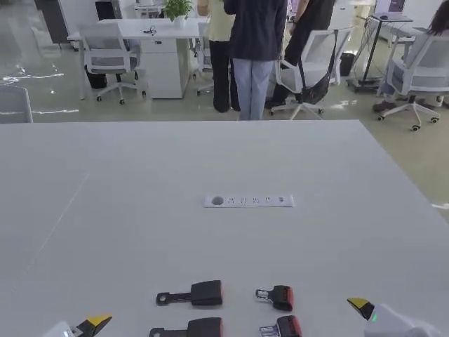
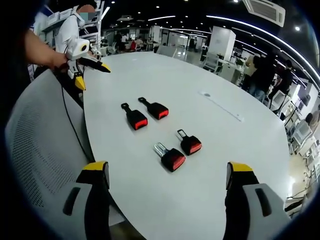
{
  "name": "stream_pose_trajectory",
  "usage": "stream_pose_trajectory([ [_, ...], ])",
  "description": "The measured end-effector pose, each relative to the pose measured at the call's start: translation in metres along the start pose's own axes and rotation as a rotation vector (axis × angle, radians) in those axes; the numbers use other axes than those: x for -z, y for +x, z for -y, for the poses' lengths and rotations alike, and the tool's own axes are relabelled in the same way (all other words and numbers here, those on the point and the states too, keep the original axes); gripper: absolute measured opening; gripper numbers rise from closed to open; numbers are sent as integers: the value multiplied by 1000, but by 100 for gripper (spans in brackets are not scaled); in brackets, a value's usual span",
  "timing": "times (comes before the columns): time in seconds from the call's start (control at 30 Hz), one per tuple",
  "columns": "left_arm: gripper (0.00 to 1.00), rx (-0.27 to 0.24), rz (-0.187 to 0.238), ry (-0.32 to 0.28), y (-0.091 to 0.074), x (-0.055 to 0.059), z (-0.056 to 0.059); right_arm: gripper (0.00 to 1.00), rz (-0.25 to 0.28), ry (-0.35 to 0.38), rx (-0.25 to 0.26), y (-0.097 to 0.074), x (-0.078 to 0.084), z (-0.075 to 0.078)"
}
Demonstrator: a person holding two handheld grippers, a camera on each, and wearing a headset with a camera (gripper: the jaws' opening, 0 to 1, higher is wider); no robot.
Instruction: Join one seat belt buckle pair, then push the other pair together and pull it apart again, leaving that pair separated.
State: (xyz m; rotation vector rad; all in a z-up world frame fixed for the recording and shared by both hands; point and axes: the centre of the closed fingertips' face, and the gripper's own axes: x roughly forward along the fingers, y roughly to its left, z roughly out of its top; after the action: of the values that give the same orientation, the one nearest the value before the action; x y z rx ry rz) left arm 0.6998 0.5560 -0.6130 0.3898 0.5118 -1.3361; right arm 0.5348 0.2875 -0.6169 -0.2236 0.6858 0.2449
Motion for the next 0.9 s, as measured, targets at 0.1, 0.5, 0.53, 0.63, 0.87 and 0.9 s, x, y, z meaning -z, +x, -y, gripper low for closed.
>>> stream_pose_trajectory([
  [0.1,88,-1,-1,-4,0,1,1,97,5,4,1,0,-2,0],
  [0.5,88,-2,7,-7,0,-3,3,97,-6,-29,-8,-1,-3,-2],
  [0.53,88,-1,6,-7,0,-3,3,97,-4,-35,-8,-1,-4,-1],
  [0.63,88,2,4,-6,2,-3,5,97,-4,-46,-10,0,-5,1],
  [0.87,87,14,-2,8,5,-5,8,96,1,-54,-1,-5,-8,7],
  [0.9,87,14,-2,6,5,-5,8,96,-2,-54,-1,-5,-7,7],
])
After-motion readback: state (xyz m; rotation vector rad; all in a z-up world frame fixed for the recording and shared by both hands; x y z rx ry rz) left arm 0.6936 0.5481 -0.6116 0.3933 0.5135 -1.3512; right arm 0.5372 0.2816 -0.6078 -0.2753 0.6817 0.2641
